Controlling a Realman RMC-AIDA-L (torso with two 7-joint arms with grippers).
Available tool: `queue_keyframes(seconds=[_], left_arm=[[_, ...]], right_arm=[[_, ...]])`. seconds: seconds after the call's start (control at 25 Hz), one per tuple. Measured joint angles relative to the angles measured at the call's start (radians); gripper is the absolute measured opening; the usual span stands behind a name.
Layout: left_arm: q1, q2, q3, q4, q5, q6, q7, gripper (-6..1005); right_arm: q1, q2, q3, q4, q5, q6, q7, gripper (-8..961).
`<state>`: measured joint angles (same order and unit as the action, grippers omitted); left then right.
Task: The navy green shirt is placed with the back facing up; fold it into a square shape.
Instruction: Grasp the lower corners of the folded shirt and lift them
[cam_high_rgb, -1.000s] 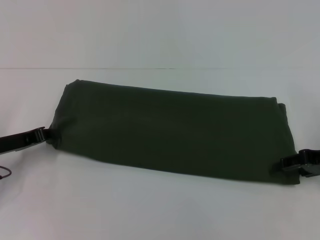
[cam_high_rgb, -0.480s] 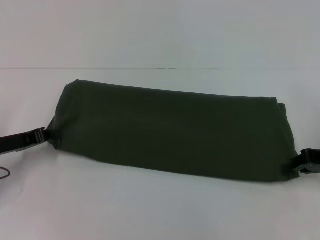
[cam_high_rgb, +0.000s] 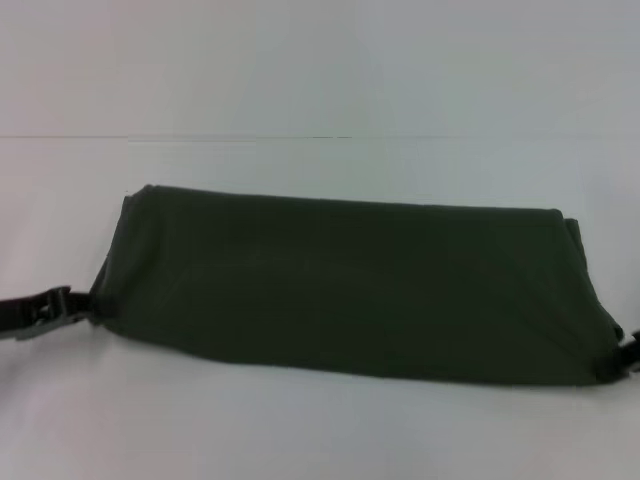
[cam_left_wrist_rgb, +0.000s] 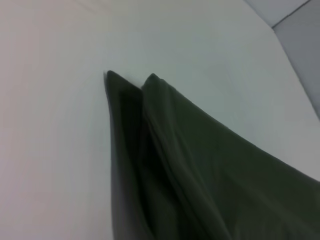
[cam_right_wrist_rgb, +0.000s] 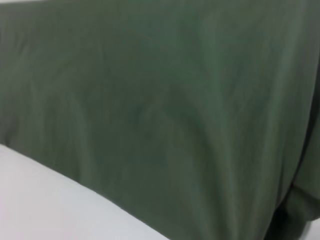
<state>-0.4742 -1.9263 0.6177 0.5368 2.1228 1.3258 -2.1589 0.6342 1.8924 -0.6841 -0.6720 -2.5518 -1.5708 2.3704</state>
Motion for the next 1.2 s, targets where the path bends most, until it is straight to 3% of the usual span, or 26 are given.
queue_keyframes(seconds=[0.2, 0.28, 0.48, 0.64, 1.2], left_arm=[[0.036, 0.006, -0.090, 0.023, 0.104, 0.163, -0.040, 28], [0.079, 0.002, -0.126, 0.053, 0.129, 0.255, -0.058, 28], [0.119, -0.002, -0.141, 0.069, 0.160, 0.324, -0.070, 28], [0.139, -0.014, -0.153, 0.067, 0.192, 0.347, -0.070, 27], [0.146, -0.017, -0.155, 0.060, 0.202, 0.356, -0.058, 27]], right_arm=[[-0.003, -0.014, 0.000, -0.003, -0.088, -0.035, -0.040, 10], [-0.004, -0.016, 0.000, -0.003, -0.118, -0.036, -0.051, 11], [-0.004, -0.016, 0.003, -0.003, -0.136, -0.031, -0.060, 11], [-0.002, -0.017, 0.002, -0.003, -0.137, -0.030, -0.060, 11], [-0.023, -0.017, 0.022, -0.018, -0.131, -0.026, -0.061, 12]])
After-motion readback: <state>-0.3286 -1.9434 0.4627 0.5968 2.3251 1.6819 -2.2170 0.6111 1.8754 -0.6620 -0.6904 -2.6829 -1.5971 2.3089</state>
